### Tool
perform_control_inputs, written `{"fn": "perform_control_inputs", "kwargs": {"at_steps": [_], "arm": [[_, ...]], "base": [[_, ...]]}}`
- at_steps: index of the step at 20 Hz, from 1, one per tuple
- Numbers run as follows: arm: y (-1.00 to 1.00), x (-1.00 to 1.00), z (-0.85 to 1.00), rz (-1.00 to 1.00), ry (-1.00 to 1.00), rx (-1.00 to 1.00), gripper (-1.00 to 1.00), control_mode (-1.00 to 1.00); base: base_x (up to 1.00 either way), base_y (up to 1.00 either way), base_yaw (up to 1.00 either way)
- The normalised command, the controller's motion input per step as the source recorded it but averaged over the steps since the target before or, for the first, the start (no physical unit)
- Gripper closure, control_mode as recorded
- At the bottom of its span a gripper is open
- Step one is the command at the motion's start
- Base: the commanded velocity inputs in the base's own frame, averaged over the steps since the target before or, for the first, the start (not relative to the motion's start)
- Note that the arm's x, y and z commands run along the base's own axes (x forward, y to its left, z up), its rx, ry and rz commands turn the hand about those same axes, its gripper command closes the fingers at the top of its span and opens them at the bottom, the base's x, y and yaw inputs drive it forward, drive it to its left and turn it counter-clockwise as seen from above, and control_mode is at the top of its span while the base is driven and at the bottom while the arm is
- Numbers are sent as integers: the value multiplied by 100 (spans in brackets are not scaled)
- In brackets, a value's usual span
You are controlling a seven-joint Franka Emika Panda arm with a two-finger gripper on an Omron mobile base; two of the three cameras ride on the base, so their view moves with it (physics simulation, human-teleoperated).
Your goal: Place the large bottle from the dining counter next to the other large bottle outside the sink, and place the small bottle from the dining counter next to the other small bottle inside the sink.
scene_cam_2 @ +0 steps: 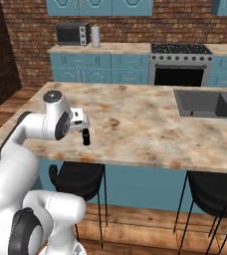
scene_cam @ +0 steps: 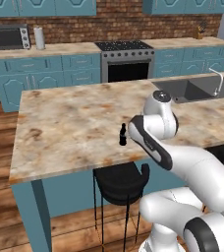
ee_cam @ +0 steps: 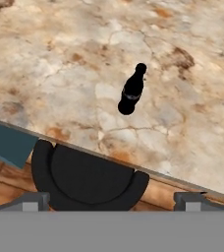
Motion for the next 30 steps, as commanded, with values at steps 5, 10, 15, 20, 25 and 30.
{"fn": "perform_control_inputs", "kwargs": {"at_steps": [5,10,15,20,25,30], "arm": [[0,1,-13,-10,-5,1,-100,-100],[0,17,-10,-3,-3,11,-100,-100],[0,27,-8,0,-1,11,-100,-100],[0,26,-4,0,0,0,-100,-100],[2,18,-4,0,0,0,-100,-100],[3,7,-2,-1,-2,0,-100,-100]], "base": [[0,0,0],[0,0,0],[0,0,0],[0,0,0],[0,0,0],[0,0,0]]}}
